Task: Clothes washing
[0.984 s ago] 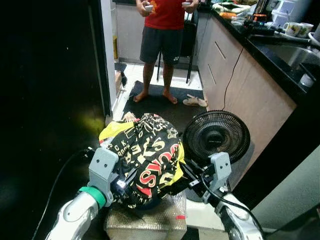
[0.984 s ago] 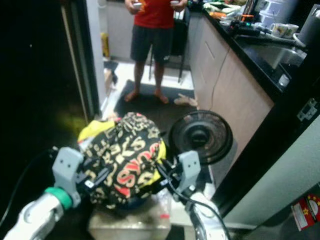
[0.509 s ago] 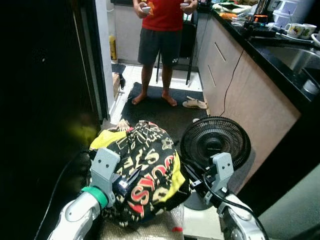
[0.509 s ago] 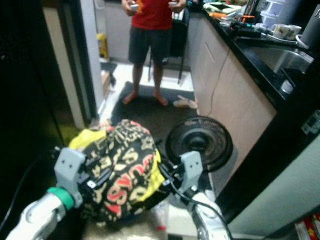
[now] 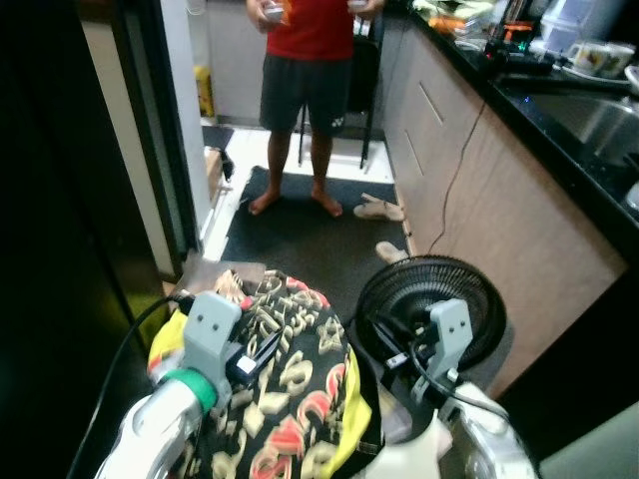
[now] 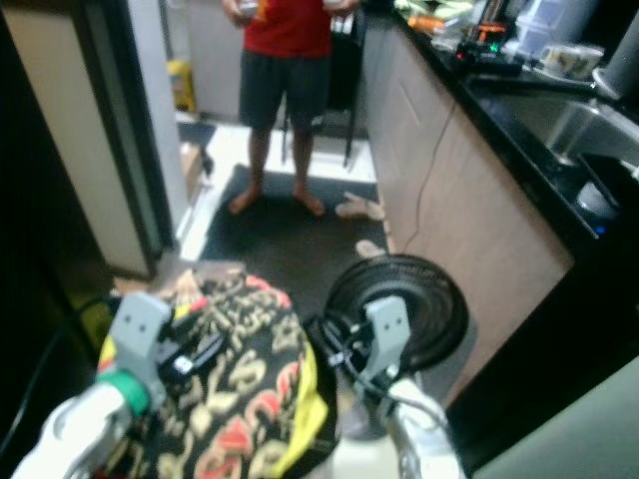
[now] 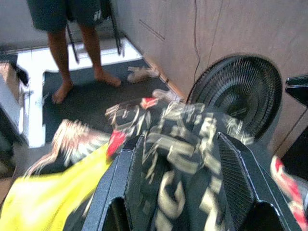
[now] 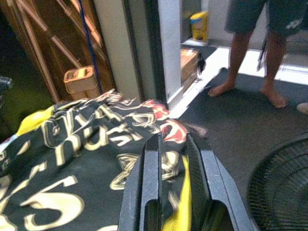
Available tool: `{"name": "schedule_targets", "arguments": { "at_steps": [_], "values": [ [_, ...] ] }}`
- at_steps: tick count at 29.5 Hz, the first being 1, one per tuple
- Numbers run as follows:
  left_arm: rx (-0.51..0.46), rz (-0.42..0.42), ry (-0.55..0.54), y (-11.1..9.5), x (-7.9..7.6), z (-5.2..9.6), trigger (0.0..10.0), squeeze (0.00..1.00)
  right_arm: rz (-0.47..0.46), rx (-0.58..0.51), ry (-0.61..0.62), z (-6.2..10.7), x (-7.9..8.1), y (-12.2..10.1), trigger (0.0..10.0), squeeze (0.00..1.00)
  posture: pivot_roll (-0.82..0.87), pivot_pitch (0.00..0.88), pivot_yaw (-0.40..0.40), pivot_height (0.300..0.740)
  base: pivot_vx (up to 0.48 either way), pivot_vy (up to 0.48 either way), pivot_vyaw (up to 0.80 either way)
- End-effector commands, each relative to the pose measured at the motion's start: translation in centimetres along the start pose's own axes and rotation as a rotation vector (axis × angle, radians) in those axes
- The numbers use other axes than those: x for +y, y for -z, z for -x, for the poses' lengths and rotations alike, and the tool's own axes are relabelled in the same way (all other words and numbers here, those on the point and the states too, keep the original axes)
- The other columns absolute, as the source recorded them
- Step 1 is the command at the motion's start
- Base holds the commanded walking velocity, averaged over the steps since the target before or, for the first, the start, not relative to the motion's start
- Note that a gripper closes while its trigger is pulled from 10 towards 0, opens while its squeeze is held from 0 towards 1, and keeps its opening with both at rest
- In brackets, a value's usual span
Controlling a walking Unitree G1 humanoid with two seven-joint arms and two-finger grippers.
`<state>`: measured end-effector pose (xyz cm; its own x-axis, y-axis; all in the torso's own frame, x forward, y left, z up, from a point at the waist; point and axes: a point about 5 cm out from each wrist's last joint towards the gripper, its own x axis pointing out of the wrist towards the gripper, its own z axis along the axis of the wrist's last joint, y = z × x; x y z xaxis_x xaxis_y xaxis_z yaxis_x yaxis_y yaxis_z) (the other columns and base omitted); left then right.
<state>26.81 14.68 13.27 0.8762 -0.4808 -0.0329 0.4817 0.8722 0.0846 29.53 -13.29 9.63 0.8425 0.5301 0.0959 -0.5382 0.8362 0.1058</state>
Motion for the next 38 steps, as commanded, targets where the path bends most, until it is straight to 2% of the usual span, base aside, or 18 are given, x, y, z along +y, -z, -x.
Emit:
{"name": "schedule_targets", "arguments": {
  "at_steps": [1,16,26,38],
  "values": [
    [0.031,0.007,0.007,0.73,-0.31,0.21,10.0,0.00,-0.009,0.022,0.010,0.48,-0.17,0.55,10.0,0.00,0.07,0.010,-0.021,0.740,0.000,0.000,0.00],
    [0.032,0.001,0.015,0.77,-0.45,0.26,10.0,0.00,-0.010,0.025,0.006,0.58,-0.07,0.56,10.0,0.00,0.07,0.016,-0.023,0.740,0.000,0.000,0.00],
    [0.031,0.002,0.013,0.78,-0.42,0.32,10.0,0.00,-0.008,0.026,0.004,0.58,-0.10,0.51,10.0,0.00,0.07,0.016,-0.023,0.740,0.373,0.000,0.00],
    [0.039,0.007,0.010,0.88,-0.39,0.30,10.0,0.00,-0.008,0.026,0.001,0.52,-0.08,0.51,10.0,0.00,0.07,0.011,-0.024,0.740,0.000,0.000,0.00]
  ]
}}
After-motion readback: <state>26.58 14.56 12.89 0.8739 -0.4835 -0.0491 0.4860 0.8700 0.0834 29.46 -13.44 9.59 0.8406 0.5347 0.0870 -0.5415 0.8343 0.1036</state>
